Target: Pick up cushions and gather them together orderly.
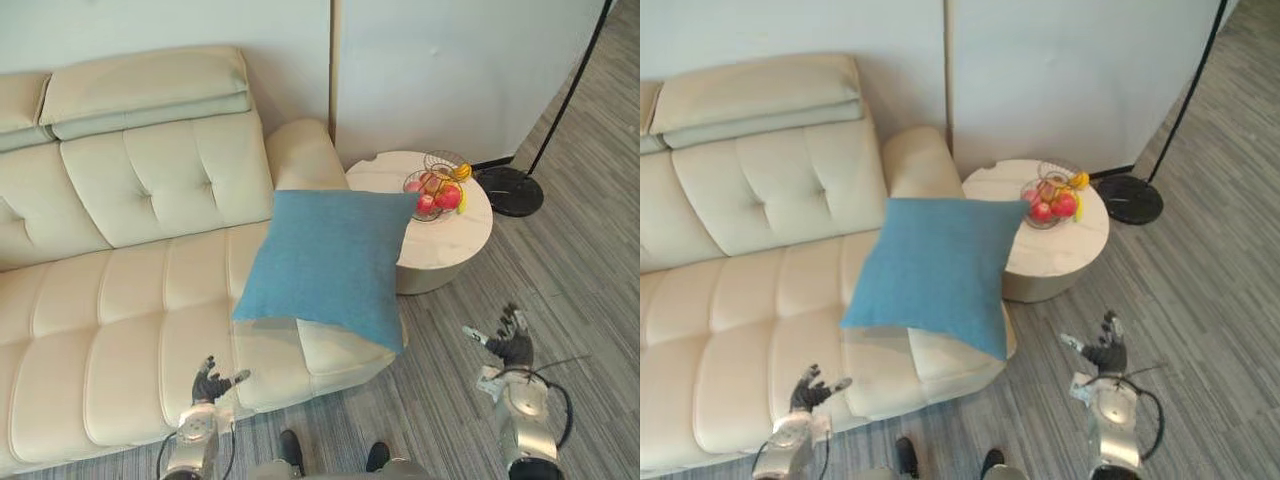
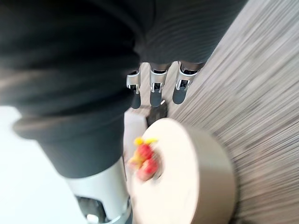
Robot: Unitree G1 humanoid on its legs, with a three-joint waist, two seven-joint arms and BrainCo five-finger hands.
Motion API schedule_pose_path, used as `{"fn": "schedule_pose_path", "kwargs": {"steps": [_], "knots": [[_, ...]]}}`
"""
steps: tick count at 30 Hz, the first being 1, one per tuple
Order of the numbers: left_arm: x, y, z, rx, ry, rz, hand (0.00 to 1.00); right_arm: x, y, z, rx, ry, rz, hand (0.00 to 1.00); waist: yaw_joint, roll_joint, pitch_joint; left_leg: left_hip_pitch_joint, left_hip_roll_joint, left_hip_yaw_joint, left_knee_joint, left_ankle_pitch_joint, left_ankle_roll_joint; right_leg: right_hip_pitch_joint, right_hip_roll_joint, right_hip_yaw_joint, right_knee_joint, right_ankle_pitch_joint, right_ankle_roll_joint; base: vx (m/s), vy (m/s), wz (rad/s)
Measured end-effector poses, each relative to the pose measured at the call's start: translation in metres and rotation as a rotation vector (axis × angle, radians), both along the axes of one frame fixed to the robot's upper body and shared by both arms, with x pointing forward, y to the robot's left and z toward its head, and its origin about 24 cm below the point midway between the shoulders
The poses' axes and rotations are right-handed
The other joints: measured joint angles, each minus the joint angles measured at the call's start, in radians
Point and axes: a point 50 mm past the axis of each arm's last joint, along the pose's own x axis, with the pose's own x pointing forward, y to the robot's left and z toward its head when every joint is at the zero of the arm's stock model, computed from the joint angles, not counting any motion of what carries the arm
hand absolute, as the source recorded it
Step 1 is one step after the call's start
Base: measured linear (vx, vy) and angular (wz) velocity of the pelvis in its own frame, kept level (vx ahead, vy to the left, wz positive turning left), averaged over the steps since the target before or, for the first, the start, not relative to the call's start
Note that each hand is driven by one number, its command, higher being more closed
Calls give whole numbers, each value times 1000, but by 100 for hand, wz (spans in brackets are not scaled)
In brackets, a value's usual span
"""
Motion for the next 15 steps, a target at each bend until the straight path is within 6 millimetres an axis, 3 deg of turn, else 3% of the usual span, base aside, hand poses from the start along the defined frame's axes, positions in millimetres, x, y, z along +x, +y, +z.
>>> {"fn": "schedule_pose_path", "kwargs": {"steps": [7, 11, 15], "knots": [[50, -8, 41, 6, -214, 0, 0, 49, 41, 39, 29, -167, 168, 0, 12, -3, 27, -63, 7, -15, 1, 5, 1, -38, 11, -11, -32, 23, -12, 15, -13, 7], [90, -22, 77, 8, -358, -32, 0, 67, 59, 49, 37, -189, 234, 0, 31, -16, 73, -120, 12, -25, 26, 14, 8, -78, 7, -7, -26, 29, -17, -23, 4, 13], [113, -31, 103, 7, -448, -58, 0, 81, 69, 58, 56, -211, 262, 0, 37, -15, 110, -184, 15, -48, 65, 13, 8, -130, -1, 8, 8, 30, -18, -46, 23, 12]]}}
